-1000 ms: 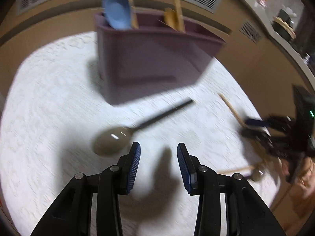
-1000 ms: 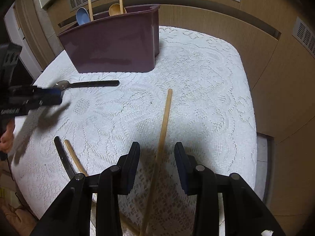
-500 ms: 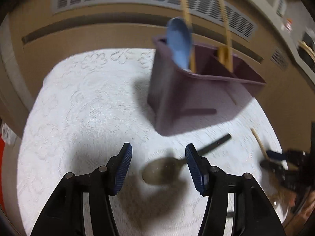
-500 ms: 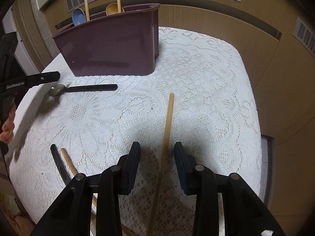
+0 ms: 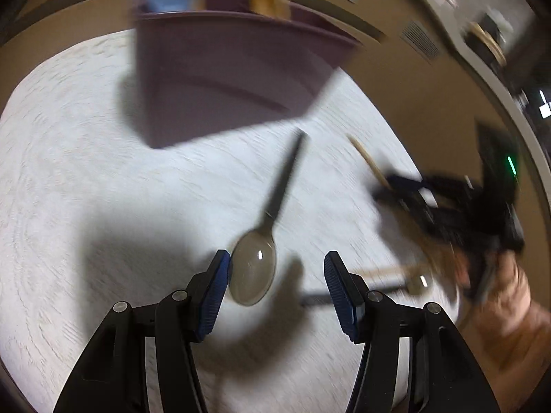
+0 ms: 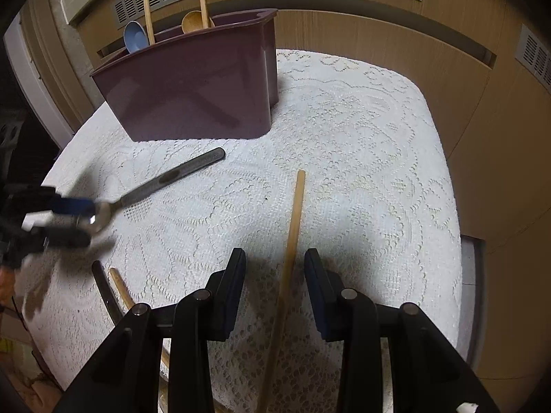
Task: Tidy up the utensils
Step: 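Grasp the black-handled metal spoon with the left tool while the right tool grasps a chopstick, then lift the metal spoon and chopstick upright over the purple caddy, then open both tools to drop the metal spoon and chopstick into the caddy, then move both open tools down toward the remaining utensils on the table, then grasp the black-handled metal spoon with the left tool while the right tool grasps the wooden chopstick, then lift the metal spoon and chopstick upright over the purple caddy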
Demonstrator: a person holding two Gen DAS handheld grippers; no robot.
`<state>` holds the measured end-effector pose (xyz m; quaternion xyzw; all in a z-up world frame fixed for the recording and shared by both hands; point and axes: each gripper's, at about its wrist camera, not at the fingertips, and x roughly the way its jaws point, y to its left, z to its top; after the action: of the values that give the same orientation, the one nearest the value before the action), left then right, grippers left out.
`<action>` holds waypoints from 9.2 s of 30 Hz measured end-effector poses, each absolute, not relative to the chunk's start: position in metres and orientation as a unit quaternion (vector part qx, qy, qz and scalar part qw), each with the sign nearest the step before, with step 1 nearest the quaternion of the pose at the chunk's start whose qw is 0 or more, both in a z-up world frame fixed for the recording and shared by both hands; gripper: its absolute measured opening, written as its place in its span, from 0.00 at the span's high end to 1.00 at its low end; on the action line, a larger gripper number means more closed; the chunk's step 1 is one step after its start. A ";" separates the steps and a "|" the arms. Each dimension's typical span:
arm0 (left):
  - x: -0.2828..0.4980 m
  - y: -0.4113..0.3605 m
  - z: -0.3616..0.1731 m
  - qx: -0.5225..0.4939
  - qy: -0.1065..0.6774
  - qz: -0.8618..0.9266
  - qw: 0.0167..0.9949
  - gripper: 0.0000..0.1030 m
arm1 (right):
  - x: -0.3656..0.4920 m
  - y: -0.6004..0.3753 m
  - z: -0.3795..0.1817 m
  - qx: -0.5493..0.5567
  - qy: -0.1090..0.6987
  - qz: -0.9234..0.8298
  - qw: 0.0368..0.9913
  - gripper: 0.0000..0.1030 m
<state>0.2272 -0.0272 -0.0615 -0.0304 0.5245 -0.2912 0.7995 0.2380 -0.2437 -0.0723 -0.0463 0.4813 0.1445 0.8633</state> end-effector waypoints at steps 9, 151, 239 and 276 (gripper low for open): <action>0.216 -0.074 -0.030 0.099 0.455 -0.256 0.847 0.45 | 0.233 -0.239 -0.069 -0.055 0.476 0.155 0.864 0.95; 0.243 0.043 0.023 -0.123 0.311 -0.122 0.934 0.60 | 0.230 -0.187 0.024 -0.117 0.346 0.201 0.909 0.60; 0.189 -0.023 -0.057 0.067 0.508 -0.198 0.835 0.88 | 0.210 -0.209 -0.064 -0.131 0.494 0.226 0.829 0.75; 0.196 -0.022 -0.058 0.011 0.445 -0.132 0.886 0.67 | 0.237 -0.201 -0.072 -0.071 0.509 0.175 0.840 0.87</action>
<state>0.1959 -0.0223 -0.0579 0.0111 0.4449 -0.1320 0.8857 0.2370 -0.2011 -0.0718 -0.0710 0.5091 0.1746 0.8398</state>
